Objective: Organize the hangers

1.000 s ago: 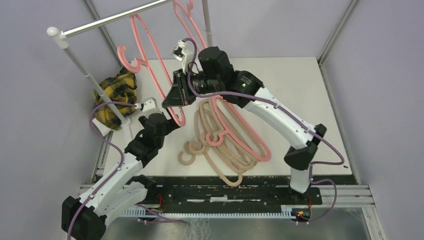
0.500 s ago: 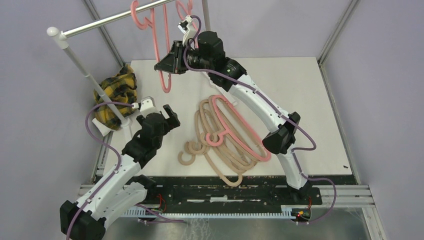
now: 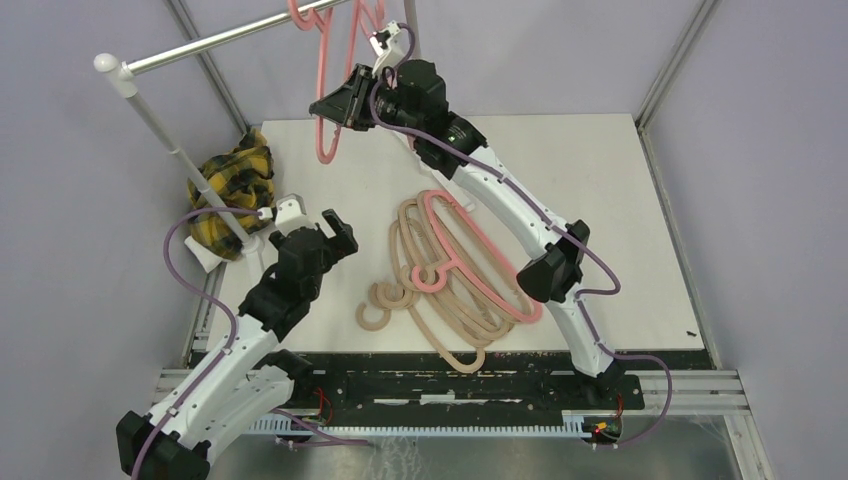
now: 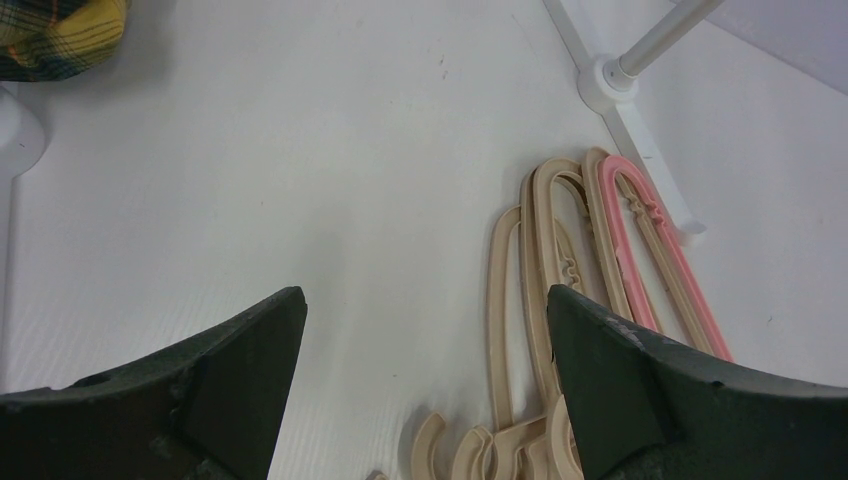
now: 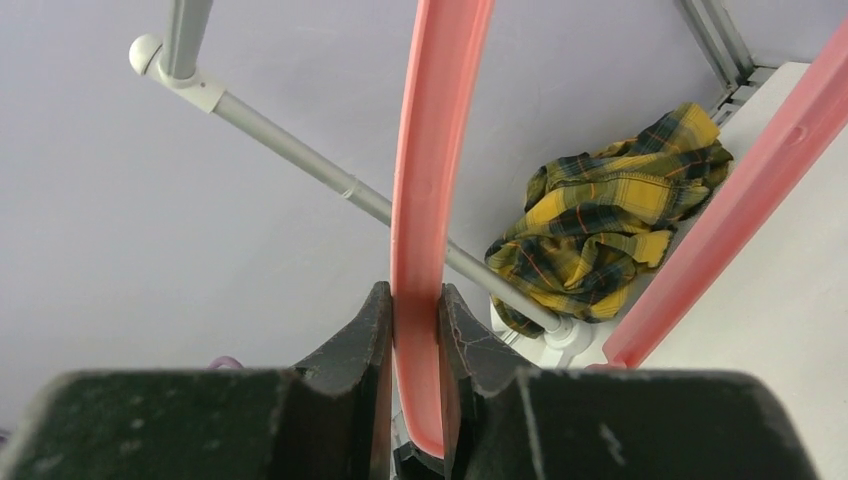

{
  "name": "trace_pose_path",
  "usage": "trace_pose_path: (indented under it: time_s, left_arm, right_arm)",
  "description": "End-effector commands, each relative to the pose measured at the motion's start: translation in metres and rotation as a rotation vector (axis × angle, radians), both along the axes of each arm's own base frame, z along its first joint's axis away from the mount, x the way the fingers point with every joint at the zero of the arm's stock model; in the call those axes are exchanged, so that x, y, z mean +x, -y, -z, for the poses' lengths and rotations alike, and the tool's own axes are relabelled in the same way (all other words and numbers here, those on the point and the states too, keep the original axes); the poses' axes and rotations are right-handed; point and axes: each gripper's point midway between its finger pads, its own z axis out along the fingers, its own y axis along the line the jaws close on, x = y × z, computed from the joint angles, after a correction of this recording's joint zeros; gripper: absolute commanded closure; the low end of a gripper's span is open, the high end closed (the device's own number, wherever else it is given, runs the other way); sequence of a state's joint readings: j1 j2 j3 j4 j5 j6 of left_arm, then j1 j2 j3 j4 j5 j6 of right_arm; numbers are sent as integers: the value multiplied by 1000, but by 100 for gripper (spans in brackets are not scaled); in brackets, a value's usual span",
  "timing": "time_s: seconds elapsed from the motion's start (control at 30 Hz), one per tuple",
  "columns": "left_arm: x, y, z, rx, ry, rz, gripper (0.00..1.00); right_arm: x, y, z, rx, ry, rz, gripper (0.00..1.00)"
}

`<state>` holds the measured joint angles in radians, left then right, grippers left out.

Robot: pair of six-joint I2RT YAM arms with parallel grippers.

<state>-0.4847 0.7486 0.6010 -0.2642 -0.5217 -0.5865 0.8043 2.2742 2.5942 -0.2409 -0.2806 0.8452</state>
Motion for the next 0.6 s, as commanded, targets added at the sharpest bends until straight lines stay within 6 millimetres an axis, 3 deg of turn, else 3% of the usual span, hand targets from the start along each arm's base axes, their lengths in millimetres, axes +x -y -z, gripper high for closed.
trace_pose_path:
  time_s: [0.0,0.07,0.33,0.43,0.57]
  left_arm:
    - [0,-1,-5,-3,22,-5,4]
    - [-1,-1,-4,-6,20,-4,4]
    - [-1,-3,-2,-6,25,-13,4]
    - [-1,-3,-2,-5,24,-14,4]
    - [-1,-3,-1,-5,21,-17,4]
  right_arm:
    - [15,18,-27,75,10,61,99]
    - [23,21,-12,48,-30,85,99]
    - [38,39,16,4,-154,128,93]
    - [36,44,14,-1,-151,129,81]
    - [26,53,-1,4,-99,121,52]
